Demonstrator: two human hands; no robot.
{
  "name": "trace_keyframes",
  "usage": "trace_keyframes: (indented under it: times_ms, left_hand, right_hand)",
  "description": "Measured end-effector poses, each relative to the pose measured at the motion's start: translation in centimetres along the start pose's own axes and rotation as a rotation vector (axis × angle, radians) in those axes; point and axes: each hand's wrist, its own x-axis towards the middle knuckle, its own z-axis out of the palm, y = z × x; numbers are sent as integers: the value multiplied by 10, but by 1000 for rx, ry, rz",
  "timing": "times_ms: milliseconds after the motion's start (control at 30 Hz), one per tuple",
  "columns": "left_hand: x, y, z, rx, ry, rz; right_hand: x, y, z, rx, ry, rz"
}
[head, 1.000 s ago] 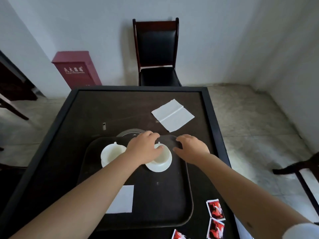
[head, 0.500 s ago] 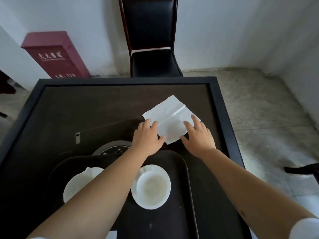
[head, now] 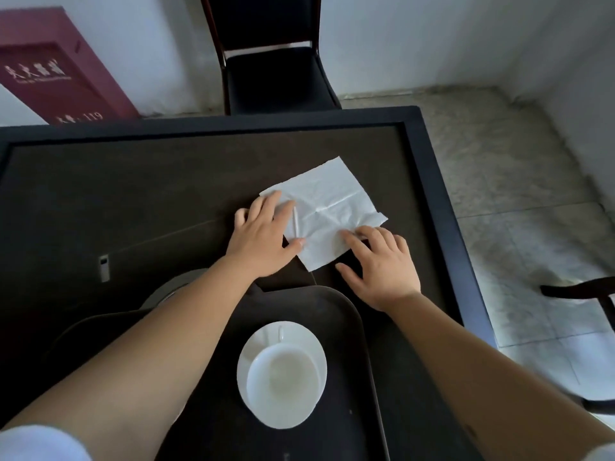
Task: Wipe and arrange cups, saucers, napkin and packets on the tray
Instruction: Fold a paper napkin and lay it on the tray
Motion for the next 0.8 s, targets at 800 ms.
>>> trace_keyframes:
  times_ms: [800]
  left_hand:
    - [11, -24, 2, -228, 172, -40]
  right_hand:
    - [125, 34, 7, 151, -74, 331]
